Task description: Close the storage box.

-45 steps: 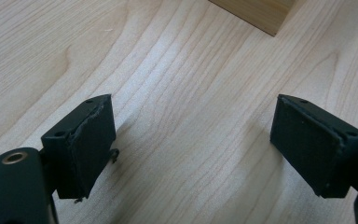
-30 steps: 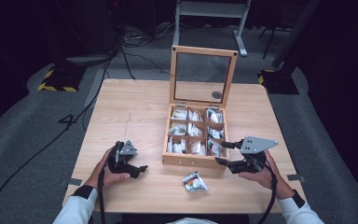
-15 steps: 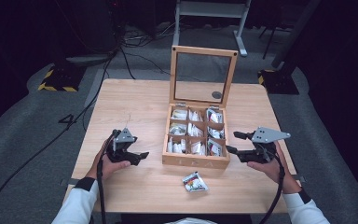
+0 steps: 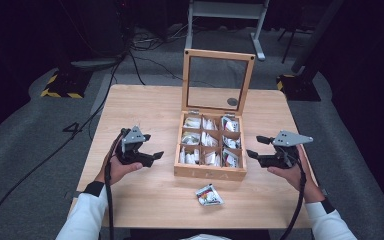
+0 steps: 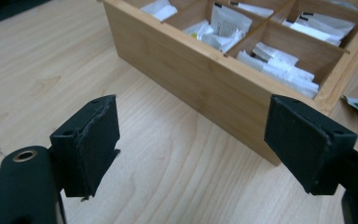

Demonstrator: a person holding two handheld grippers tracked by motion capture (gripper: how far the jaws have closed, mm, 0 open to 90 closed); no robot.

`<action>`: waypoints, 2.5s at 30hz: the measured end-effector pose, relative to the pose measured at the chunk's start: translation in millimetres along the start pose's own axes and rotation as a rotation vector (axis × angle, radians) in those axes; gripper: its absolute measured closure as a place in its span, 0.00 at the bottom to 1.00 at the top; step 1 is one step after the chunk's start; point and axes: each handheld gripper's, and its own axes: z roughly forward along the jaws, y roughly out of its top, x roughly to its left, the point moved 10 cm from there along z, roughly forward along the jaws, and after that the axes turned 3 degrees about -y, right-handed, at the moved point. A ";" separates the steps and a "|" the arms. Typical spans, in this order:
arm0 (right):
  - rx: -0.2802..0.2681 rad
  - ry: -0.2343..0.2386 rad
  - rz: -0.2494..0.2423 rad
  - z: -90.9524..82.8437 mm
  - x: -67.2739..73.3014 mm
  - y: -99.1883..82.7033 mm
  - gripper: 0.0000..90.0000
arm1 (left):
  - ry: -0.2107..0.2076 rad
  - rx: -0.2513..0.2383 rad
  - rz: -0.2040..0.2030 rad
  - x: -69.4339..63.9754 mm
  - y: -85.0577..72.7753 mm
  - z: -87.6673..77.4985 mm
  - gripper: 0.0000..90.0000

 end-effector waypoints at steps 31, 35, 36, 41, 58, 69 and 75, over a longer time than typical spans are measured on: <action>0.040 -0.058 0.145 42.0 -57.1 21.1 0.37 | 0.068 0.068 0.013 31.6 71.7 57.2 0.23; 0.036 -0.069 0.147 48.2 -64.1 31.4 0.38 | 0.078 0.049 -0.005 37.3 86.8 66.6 0.23; 0.040 -0.079 0.144 49.6 -66.5 32.7 0.38 | 0.085 0.048 -0.008 39.1 90.1 69.2 0.23; 0.060 -0.089 0.167 62.5 -78.3 38.9 0.39 | 0.115 0.052 -0.021 49.0 103.1 83.4 0.23; 0.084 -0.129 0.235 105.4 -106.6 48.3 0.43 | 0.164 0.064 -0.170 79.6 115.9 126.3 0.25; 0.116 -0.160 0.280 122.2 -114.4 41.8 0.53 | 0.169 0.034 -0.263 80.7 120.5 143.3 0.36; 0.109 -0.153 0.303 126.5 -116.8 40.8 0.54 | 0.167 0.013 -0.285 83.0 122.4 145.6 0.36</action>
